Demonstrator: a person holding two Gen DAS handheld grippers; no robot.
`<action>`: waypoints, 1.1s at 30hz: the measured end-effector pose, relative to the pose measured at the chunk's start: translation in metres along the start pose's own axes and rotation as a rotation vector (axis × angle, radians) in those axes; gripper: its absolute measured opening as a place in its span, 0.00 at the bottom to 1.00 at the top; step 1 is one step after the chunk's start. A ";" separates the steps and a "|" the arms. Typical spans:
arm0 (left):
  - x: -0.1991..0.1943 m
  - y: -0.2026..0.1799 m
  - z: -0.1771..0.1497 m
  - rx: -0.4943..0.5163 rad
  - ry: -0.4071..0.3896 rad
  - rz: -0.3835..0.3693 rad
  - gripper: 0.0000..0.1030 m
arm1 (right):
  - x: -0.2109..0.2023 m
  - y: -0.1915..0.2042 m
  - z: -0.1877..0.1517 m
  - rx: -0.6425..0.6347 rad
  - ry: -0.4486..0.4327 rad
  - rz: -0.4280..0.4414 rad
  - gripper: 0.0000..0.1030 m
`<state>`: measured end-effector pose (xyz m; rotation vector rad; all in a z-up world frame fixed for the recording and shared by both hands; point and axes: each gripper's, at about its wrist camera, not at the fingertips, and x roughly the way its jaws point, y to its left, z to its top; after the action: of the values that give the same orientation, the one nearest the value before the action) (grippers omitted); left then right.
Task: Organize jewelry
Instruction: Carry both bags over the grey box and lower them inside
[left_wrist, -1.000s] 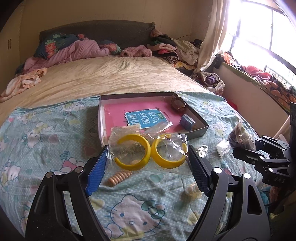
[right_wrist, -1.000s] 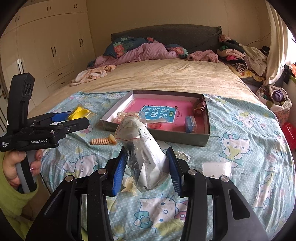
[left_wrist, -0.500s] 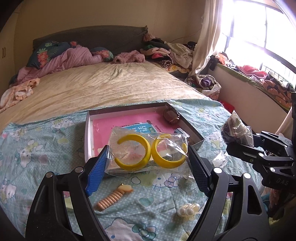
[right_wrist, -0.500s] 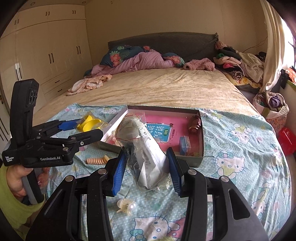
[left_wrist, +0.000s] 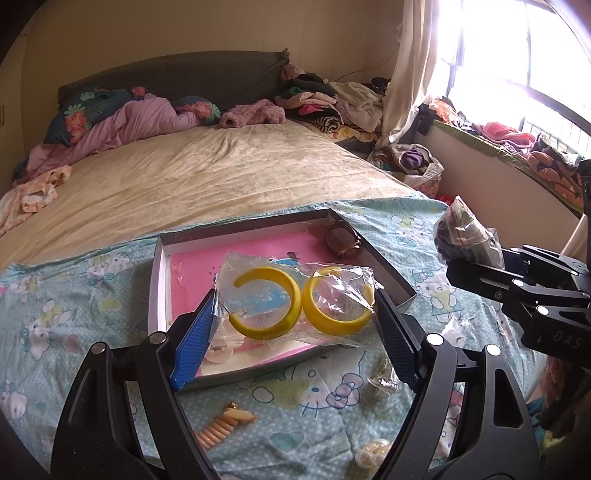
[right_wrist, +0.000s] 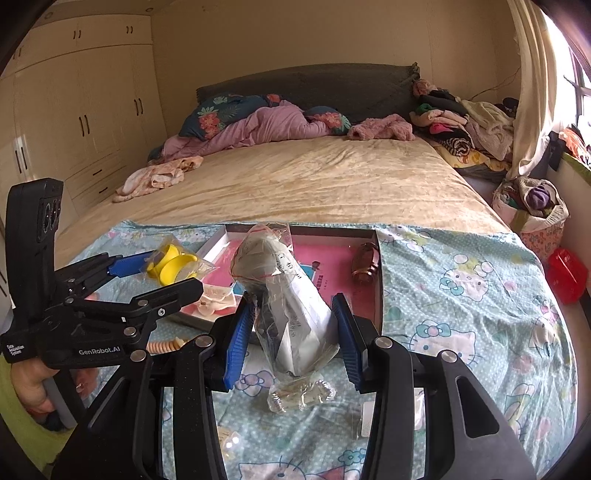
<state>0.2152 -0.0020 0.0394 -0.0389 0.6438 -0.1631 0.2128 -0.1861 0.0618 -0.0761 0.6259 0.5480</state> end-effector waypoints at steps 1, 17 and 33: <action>0.003 0.000 -0.001 -0.001 0.005 0.003 0.72 | 0.002 -0.002 0.001 0.004 0.001 -0.002 0.40; 0.067 0.039 -0.005 -0.116 0.141 -0.004 0.72 | 0.063 -0.024 0.008 0.019 0.091 -0.018 0.40; 0.089 0.057 -0.009 -0.153 0.193 0.024 0.74 | 0.135 -0.015 -0.012 -0.032 0.232 -0.023 0.40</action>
<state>0.2878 0.0395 -0.0261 -0.1647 0.8487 -0.0950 0.3048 -0.1388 -0.0274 -0.1788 0.8417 0.5312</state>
